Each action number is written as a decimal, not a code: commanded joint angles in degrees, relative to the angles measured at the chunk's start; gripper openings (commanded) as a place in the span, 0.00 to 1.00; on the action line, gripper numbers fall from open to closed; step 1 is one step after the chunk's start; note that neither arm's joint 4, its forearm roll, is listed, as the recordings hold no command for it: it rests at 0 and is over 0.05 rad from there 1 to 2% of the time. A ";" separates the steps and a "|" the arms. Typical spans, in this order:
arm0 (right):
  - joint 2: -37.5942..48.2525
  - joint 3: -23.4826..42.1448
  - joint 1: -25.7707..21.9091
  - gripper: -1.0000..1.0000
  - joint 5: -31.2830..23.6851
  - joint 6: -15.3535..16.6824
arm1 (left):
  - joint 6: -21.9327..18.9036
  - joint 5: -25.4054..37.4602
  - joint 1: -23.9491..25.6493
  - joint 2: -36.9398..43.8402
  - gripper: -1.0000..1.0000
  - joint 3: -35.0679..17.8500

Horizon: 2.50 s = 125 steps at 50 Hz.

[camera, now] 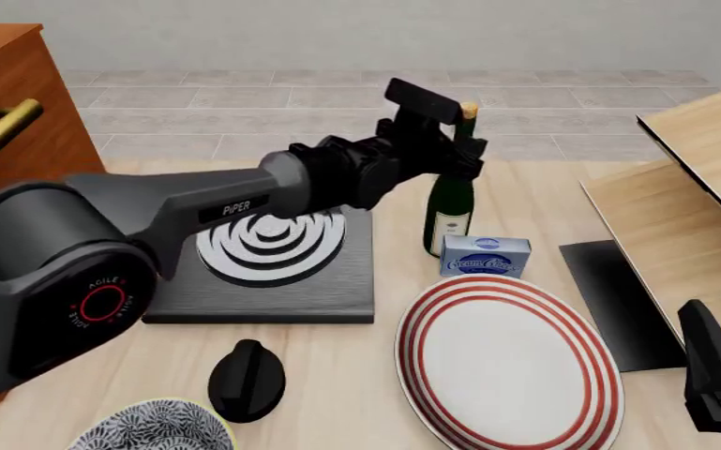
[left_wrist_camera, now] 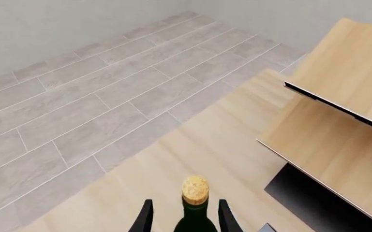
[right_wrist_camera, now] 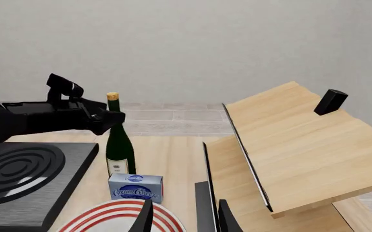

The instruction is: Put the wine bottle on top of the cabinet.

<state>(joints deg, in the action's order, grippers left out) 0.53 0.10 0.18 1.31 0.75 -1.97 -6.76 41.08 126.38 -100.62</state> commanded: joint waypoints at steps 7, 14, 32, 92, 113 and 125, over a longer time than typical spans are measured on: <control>-0.01 0.00 -0.01 1.00 0.00 0.01 | 0.42 -0.75 0.43 2.63 1.00 -2.65; 0.01 0.00 0.00 1.00 0.00 0.00 | 0.51 -1.15 -0.10 3.39 1.00 -3.36; 0.01 0.00 -0.01 1.00 0.00 -0.01 | 0.39 -3.00 -0.92 3.68 1.00 -2.26; 0.00 0.00 0.00 1.00 0.00 0.00 | -2.44 -10.69 -1.66 -2.36 0.00 2.38; 0.00 0.00 0.01 1.00 0.00 -0.01 | -1.17 -12.23 -1.88 -4.30 0.00 4.71; -0.01 0.00 0.00 1.00 0.00 0.02 | -2.11 -12.71 -2.18 -5.90 0.00 6.03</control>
<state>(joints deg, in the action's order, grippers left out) 0.52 0.10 0.18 1.31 0.75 -3.22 -18.86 39.12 122.25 -95.15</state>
